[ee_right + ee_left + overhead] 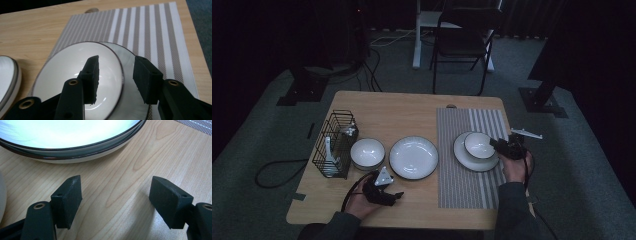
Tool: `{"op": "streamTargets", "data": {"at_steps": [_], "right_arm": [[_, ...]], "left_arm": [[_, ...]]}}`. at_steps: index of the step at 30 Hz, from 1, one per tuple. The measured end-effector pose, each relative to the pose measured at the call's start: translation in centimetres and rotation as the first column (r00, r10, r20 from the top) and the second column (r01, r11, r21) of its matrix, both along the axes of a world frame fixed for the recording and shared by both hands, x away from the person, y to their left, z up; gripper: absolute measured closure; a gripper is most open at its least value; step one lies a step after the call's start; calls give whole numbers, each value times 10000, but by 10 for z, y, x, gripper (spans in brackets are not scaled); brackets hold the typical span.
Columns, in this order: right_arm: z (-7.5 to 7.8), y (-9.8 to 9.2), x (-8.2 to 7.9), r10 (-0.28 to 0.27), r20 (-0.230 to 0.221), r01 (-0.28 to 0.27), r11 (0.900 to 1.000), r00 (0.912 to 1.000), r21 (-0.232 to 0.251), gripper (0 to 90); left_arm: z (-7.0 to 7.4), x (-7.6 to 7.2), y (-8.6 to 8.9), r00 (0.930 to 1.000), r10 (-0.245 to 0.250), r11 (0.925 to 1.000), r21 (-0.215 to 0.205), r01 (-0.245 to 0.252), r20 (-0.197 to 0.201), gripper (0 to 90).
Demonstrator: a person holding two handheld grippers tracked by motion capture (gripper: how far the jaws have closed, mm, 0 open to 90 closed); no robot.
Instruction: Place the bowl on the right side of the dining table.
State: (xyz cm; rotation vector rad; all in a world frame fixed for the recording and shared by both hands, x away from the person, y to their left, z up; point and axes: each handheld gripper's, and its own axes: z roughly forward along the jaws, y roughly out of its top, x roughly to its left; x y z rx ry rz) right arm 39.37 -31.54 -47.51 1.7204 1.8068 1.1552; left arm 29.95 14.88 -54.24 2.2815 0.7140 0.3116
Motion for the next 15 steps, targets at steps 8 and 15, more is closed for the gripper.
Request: {"op": "streamTargets", "data": {"at_steps": [8, 15], "right_arm": [[7, 10, -5, 276, 299, -269, 9994, 9992, -236, 541], [7, 22, -14, 621, 582, -609, 9979, 9964, -211, 541]], "left_arm": [[0, 0, 0, 10000, -4, 10000, 30, 4, -5, 270], [0, 0, 0, 10000, 1, 10000, 28, -1, -8, 270]]}}
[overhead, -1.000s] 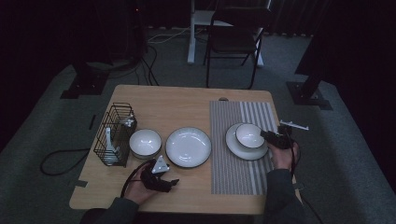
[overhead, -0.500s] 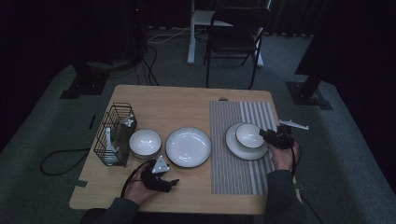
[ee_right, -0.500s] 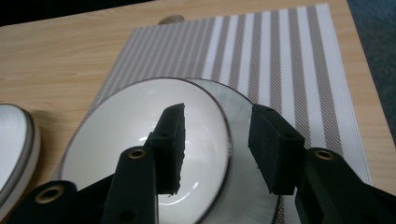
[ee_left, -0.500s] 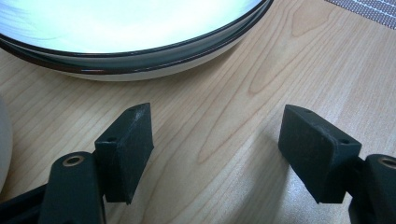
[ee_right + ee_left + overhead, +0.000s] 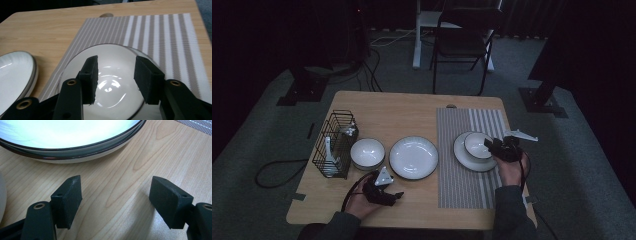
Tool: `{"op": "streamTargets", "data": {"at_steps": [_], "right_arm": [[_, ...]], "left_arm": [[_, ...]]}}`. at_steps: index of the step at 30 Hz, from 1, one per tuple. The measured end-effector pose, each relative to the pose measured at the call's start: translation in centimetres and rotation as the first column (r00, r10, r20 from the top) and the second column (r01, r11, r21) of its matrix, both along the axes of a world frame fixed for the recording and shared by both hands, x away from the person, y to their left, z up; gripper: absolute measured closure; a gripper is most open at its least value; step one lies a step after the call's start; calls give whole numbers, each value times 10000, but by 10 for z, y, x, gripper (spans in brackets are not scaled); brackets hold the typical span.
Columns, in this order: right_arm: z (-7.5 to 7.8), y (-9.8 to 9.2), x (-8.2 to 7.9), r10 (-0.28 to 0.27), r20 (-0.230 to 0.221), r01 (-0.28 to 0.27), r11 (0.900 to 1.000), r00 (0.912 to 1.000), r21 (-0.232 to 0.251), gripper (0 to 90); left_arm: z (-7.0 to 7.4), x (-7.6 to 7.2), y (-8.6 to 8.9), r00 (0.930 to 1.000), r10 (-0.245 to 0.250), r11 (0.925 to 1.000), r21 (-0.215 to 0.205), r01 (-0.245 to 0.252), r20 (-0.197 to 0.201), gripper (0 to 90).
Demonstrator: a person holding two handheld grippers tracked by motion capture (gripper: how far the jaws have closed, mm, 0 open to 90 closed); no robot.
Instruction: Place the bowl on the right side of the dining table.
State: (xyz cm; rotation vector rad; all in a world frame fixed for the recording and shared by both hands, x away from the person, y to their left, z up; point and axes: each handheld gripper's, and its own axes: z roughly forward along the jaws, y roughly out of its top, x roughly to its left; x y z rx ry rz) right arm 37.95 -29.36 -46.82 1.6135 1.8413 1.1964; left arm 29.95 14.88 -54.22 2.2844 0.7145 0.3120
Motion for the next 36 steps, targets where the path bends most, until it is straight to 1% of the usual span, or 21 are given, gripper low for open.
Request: {"op": "streamTargets", "data": {"at_steps": [3, 5, 7, 11, 16, 22, 25, 30, 33, 36], "right_arm": [[-1, 6, -4, 157, 113, -157, 9999, 9998, 5, 541], [1, 9, -6, 259, 198, -257, 9996, 9995, -105, 541], [2, 12, -8, 351, 284, -350, 9994, 9990, -67, 540], [5, 19, -12, 575, 437, -570, 9983, 9974, -143, 536], [6, 29, -14, 854, 580, -833, 9958, 9947, -370, 532], [4, 39, -17, 1217, 649, -1182, 9914, 9904, -558, 530], [1, 46, -20, 1470, 641, -1429, 9876, 9871, -651, 522], [-5, 59, -27, 1877, 621, -1822, 9796, 9803, -849, 517], [-7, 66, -31, 2142, 670, -2072, 9734, 9745, -972, 513], [-10, 74, -34, 2418, 624, -2350, 9669, 9683, -990, 511]], "left_arm": [[0, 0, 0, 10000, 0, 10000, 6, 0, -5, 270], [0, 0, 0, 10000, -3, 10000, 31, 3, -21, 270], [0, 0, 0, 10000, -2, 10000, 30, 2, -20, 270], [1, -1, -1, 10000, 38, 10000, 60, -38, -39, 267], [1, -1, -1, 10000, 49, 9999, 126, -48, -75, 258], [1, -1, -1, 9999, 15, 9998, 191, -12, -129, 247], [1, -2, -4, 9999, 44, 9998, 217, -40, -161, 204], [1, -2, -4, 9999, 38, 9998, 221, -34, -167, 202], [1, -3, -4, 9998, 47, 9996, 270, -42, -189, 202], [2, -3, -4, 9997, 42, 9995, 326, -35, -227, 202]]}}
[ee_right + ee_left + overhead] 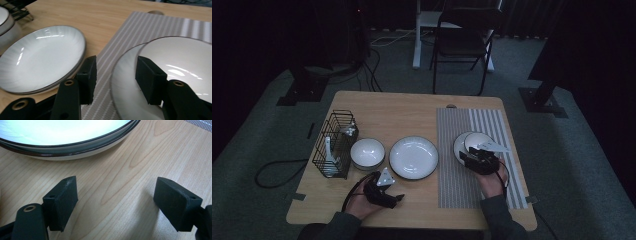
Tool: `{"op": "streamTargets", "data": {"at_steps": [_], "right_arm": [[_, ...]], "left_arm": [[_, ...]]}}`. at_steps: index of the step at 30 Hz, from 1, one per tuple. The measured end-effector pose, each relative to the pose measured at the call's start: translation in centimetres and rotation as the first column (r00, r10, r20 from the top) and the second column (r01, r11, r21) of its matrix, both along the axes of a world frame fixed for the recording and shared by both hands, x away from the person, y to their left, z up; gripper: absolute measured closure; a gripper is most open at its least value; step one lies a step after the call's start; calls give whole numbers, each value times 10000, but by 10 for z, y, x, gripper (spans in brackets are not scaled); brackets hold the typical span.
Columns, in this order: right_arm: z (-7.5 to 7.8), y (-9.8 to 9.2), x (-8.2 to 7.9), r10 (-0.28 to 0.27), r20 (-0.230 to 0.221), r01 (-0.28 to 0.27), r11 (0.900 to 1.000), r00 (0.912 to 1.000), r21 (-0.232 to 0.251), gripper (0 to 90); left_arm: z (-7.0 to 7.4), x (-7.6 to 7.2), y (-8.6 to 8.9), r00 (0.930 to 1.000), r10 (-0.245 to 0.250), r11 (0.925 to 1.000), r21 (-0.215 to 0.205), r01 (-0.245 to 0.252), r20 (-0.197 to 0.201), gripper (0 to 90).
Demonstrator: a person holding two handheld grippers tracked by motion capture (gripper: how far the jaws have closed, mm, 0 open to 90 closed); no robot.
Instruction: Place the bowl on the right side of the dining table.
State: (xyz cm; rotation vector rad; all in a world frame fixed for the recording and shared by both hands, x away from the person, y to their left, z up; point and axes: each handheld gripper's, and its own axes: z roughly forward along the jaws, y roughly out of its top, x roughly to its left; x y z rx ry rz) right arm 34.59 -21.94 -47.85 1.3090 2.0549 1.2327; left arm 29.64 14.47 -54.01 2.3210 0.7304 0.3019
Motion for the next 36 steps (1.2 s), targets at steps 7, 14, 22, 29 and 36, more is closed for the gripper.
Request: {"op": "streamTargets", "data": {"at_steps": [7, 14, 22, 29, 36], "right_arm": [[-10, 24, -4, 865, -418, -870, 9962, 9954, -96, 506], [-14, 39, -9, 1623, -393, -1642, 9850, 9860, -531, 507], [-28, 53, -16, 2263, -694, -2325, 9675, 9716, -993, 503], [-43, 64, -24, 2568, -769, -2649, 9559, 9634, -1272, 496], [-58, 74, -23, 2805, -989, -2955, 9328, 9547, -2065, 463]], "left_arm": [[2, 0, 1, 10000, 18, 10000, 71, -17, -43, 240], [7, -4, -2, 9999, -153, 9998, -94, 153, -34, 333], [16, -6, 0, 9999, -81, 9995, -295, 85, 137, 349], [25, -8, 4, 9985, 242, 9988, -445, -220, 483, 362], [37, -12, 9, 9943, 549, 9964, -690, -487, 911, 362]]}}
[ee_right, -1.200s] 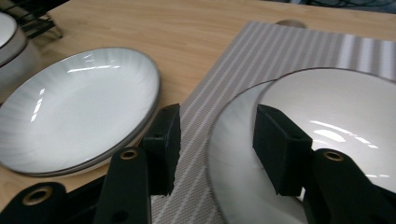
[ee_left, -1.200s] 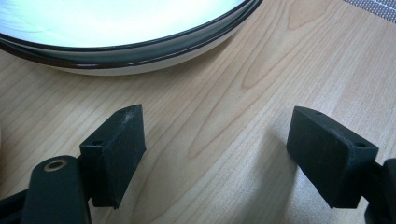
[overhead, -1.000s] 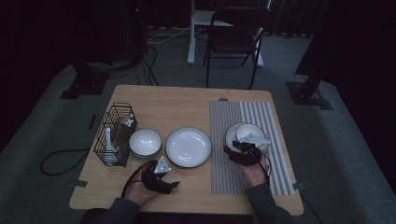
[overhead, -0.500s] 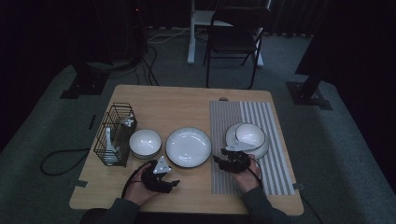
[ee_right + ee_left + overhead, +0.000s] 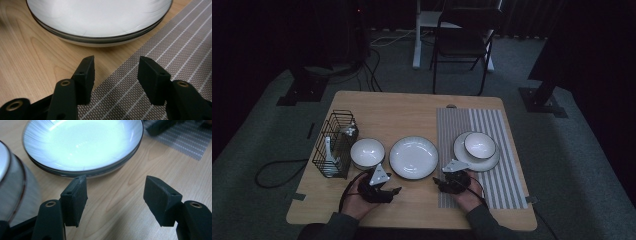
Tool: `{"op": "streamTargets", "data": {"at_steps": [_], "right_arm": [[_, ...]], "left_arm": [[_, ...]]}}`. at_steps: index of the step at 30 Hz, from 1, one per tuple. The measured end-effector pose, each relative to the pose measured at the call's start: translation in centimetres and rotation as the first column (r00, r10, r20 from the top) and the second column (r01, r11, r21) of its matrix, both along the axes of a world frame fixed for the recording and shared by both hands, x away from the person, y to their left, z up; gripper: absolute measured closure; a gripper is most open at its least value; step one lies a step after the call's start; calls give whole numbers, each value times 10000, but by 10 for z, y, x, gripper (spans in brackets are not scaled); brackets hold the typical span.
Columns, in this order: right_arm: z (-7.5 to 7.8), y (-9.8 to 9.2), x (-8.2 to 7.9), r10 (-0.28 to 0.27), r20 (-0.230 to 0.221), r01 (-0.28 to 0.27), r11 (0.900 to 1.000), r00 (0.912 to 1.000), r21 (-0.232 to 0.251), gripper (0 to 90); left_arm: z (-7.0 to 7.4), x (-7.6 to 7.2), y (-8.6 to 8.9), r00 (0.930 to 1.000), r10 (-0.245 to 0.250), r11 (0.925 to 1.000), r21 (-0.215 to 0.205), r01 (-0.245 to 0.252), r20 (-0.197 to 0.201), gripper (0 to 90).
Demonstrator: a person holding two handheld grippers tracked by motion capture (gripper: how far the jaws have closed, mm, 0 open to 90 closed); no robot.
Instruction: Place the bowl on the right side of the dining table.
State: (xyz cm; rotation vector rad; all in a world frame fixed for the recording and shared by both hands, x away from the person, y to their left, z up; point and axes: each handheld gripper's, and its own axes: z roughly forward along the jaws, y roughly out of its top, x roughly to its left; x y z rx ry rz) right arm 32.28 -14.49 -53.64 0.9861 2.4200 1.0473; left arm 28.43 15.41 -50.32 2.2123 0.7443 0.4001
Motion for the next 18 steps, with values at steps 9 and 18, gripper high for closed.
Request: {"op": "streamTargets", "data": {"at_steps": [9, 18], "right_arm": [[-6, 4, 0, 139, 125, -134, 9993, 9998, -337, 453], [-10, 3, -3, 214, 163, -216, 9997, 9996, 107, 434]], "left_arm": [[13, -10, 9, 9961, 615, 9977, -334, -594, 635, 403], [39, -23, 32, 9698, 1673, 9847, -787, -1555, 1775, 420]]}}
